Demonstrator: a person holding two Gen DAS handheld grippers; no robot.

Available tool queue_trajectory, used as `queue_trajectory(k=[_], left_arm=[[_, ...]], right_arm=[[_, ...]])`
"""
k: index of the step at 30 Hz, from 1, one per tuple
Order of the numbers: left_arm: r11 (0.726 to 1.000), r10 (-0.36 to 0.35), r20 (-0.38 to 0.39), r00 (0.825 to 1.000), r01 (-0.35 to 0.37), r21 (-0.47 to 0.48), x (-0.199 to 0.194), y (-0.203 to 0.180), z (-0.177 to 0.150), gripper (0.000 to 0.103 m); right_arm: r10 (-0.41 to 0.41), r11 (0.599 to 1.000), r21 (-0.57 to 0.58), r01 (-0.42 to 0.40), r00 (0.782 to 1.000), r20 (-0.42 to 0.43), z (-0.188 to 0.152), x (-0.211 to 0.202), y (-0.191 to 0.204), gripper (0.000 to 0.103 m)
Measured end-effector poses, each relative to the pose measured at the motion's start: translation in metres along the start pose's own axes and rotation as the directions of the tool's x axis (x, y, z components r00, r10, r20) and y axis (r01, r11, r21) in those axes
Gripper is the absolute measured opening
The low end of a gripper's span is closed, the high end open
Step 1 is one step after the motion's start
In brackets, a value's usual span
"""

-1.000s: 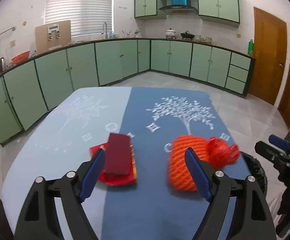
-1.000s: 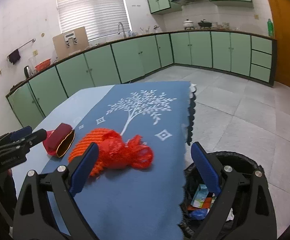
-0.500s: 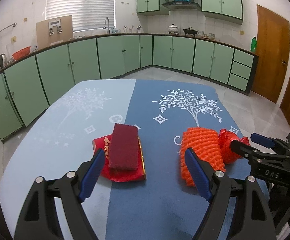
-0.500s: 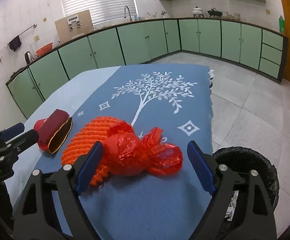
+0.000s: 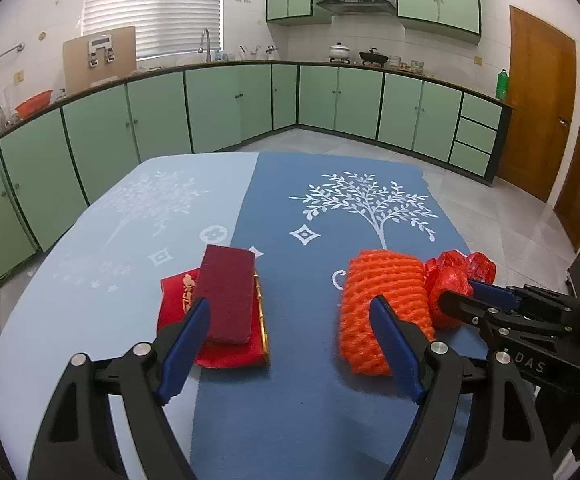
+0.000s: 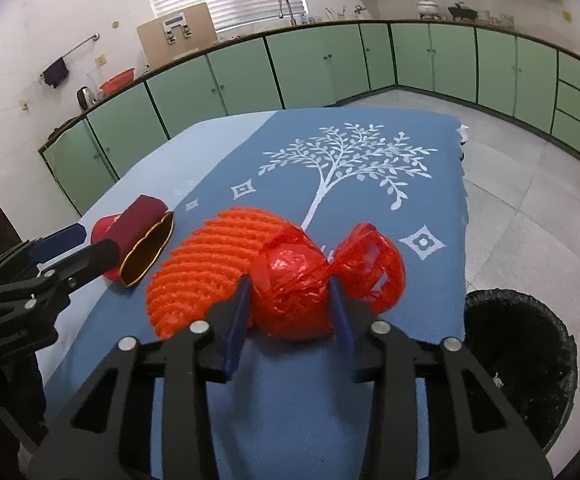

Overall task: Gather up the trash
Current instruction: 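Grasp the red plastic bag with the right tool while the left tool grasps the orange foam net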

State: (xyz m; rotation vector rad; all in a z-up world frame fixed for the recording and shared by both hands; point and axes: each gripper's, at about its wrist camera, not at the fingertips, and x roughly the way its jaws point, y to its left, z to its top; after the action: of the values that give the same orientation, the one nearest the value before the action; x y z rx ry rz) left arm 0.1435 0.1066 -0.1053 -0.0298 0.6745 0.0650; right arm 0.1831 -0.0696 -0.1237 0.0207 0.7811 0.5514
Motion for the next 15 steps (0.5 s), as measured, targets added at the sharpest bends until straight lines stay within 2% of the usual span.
queue_trajectory(k=[8,15], left_arm=[[0.998,-0.050,-0.013,0.999,0.051,0.022,0.001,-0.019,0.001,0.080],[0.994,-0.106,-0.042,0.994,0.107,0.035,0.015,-0.039,0.001,0.080]], right_arm=[[-0.010,0.999,0.034,0.008,0.998,0.057,0.002,-0.031,-0.012,0.035],[-0.052,0.996,0.071,0.046,0.996,0.077,0.000,-0.049,-0.030,0.035]])
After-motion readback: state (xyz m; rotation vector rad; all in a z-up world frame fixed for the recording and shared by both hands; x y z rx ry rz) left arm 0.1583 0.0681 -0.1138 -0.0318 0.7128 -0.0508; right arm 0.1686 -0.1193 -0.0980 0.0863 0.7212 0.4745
